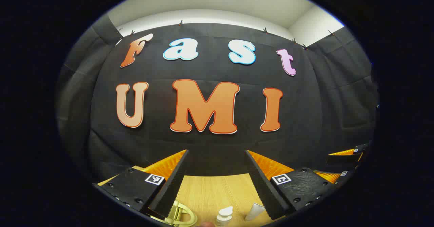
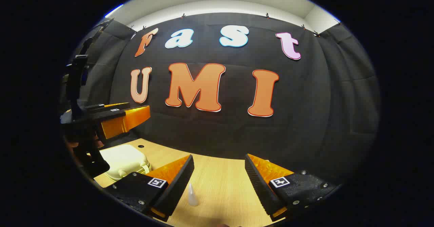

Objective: First open the suitcase, pack the skin care products into it, and then close the suitcase.

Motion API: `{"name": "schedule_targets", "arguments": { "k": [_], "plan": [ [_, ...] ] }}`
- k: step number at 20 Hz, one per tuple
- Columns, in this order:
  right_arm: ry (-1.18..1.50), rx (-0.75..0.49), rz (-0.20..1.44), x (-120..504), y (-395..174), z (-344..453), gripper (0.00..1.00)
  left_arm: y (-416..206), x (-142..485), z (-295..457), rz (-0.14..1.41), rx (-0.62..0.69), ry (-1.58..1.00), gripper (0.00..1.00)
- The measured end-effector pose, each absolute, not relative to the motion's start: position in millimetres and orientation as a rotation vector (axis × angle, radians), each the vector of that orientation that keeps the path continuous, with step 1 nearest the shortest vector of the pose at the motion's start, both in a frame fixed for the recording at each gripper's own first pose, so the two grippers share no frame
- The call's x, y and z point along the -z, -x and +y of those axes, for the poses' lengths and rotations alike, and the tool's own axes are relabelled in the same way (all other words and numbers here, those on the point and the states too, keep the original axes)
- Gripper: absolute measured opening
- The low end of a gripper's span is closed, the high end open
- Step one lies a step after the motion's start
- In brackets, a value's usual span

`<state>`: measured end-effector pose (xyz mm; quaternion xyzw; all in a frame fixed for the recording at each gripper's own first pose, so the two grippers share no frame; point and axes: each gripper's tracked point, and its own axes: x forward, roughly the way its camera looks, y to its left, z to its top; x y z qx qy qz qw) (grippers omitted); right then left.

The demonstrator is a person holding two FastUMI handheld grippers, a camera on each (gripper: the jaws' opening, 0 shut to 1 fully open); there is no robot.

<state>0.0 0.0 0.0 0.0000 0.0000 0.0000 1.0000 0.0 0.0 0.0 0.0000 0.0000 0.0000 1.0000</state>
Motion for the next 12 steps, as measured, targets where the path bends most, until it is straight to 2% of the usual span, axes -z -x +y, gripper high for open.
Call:
{"name": "schedule_targets", "arguments": {
  "k": [6, 12],
  "plan": [
    [-0.015, -0.093, -0.035, -7.3, -12.3, 9.0, 0.96, 6.4, -4.8, 16.3, -0.005, -0.090, -0.023, 1.00],
    [-0.053, -0.065, -0.032, -6.8, -23.6, 29.1, 0.95, 5.4, -4.8, 42.1, 0.010, -0.106, -0.075, 0.99]
  ]
}}
